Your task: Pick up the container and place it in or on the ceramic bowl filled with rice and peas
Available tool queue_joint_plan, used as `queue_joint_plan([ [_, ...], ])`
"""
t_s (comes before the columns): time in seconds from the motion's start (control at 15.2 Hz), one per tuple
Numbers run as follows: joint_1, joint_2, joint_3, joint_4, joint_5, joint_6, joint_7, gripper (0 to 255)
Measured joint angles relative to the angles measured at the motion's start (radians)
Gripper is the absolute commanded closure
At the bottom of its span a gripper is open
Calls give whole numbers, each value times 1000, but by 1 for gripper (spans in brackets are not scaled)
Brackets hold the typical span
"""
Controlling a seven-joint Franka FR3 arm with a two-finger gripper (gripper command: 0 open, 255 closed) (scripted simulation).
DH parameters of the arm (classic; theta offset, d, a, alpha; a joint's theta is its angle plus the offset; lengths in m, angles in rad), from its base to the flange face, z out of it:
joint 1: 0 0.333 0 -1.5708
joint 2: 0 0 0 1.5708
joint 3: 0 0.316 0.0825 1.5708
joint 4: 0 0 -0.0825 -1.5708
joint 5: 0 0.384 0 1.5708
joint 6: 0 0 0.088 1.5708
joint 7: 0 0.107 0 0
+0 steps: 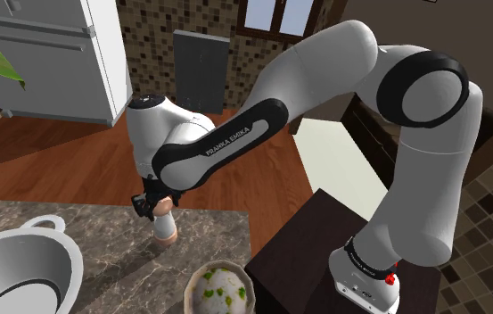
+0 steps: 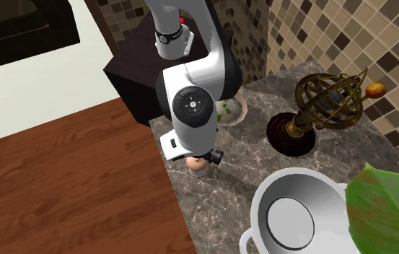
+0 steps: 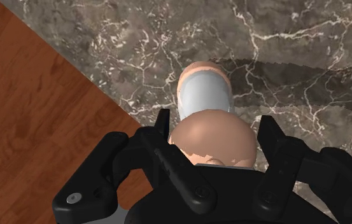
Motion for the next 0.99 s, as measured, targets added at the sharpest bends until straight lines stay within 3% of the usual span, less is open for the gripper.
queue_joint_plan([
  [0.99, -19, -105, 26, 71, 54, -168, -29, 255],
])
